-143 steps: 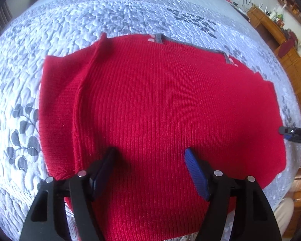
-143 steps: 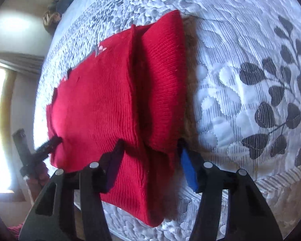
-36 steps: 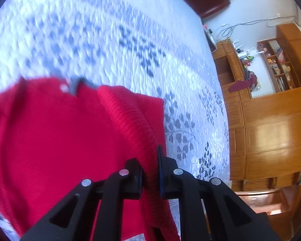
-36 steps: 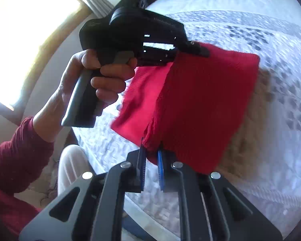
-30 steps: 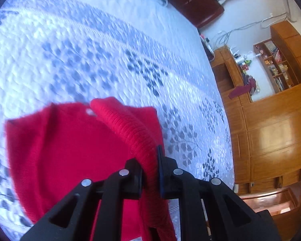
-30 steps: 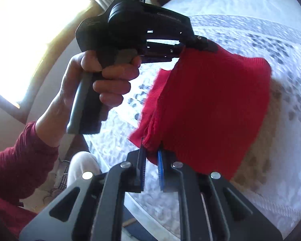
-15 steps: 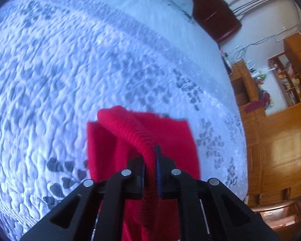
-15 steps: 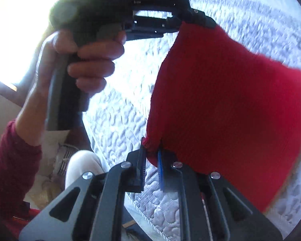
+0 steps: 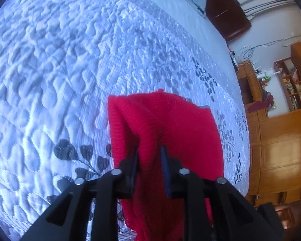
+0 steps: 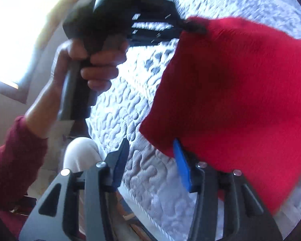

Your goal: Fold small clothes

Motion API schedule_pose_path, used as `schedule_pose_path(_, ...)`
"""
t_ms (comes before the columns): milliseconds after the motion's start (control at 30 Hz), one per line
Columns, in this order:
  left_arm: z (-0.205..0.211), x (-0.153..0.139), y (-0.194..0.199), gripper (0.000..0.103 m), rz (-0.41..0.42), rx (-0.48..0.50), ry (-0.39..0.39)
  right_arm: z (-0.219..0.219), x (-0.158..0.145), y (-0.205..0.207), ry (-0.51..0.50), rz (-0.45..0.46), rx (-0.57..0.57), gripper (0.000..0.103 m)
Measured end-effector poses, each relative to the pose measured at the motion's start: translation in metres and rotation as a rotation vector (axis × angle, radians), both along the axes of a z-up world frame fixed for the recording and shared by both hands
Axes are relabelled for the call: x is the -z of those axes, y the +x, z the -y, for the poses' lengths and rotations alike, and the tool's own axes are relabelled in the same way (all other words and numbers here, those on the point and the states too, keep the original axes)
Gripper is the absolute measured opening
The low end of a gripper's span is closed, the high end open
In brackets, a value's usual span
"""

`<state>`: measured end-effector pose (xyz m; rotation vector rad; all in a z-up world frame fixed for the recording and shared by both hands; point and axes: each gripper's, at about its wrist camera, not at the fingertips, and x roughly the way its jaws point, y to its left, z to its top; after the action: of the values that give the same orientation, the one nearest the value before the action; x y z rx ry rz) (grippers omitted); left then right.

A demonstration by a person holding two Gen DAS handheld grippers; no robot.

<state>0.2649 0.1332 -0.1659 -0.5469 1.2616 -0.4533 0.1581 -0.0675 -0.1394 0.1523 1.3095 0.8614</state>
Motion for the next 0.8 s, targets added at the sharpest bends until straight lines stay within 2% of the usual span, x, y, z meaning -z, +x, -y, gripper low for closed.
schedule_pose_path(67,0.001,-0.006,0.005,0.043,0.015,-0.001,0.016,0.025,-0.012,0.005,-0.005,0.029,0.06,0.049)
schedule_pose_path(133,0.006,-0.005,0.016,0.043,0.016,0.001,0.058,0.05,-0.019,0.009,-0.012,0.053,0.118,0.05)
schedule_pose_path(300,0.021,0.007,0.039,0.042,-0.008,-0.01,0.079,0.091,-0.012,0.015,-0.042,0.045,0.209,0.05)
schedule_pose_path(333,0.024,0.008,0.041,0.04,-0.004,-0.004,0.089,0.094,-0.01,0.015,-0.048,0.041,0.216,0.05)
schedule_pose_path(400,0.031,0.01,0.043,0.017,0.001,0.012,0.12,0.1,-0.007,0.014,-0.058,0.033,0.231,0.05)
schedule_pose_path(467,0.034,0.008,0.041,0.011,0.022,0.01,0.146,0.099,0.001,0.012,-0.045,0.024,0.239,0.05)
schedule_pose_path(567,0.024,-0.004,0.03,0.008,0.101,-0.04,0.152,0.105,0.005,0.013,-0.041,0.03,0.242,0.049)
schedule_pose_path(600,0.019,-0.003,0.028,0.008,0.118,-0.057,0.181,0.103,0.008,0.014,-0.041,0.032,0.241,0.047)
schedule_pose_path(667,0.015,0.006,0.028,0.008,0.102,-0.069,0.231,0.105,0.011,0.018,-0.036,0.022,0.244,0.046)
schedule_pose_path(733,0.017,0.013,0.03,0.008,0.08,-0.037,0.219,0.102,0.016,0.025,-0.032,0.015,0.25,0.045)
schedule_pose_path(800,0.022,0.005,0.031,0.01,0.098,-0.015,0.208,0.103,0.012,0.028,-0.032,0.021,0.244,0.046)
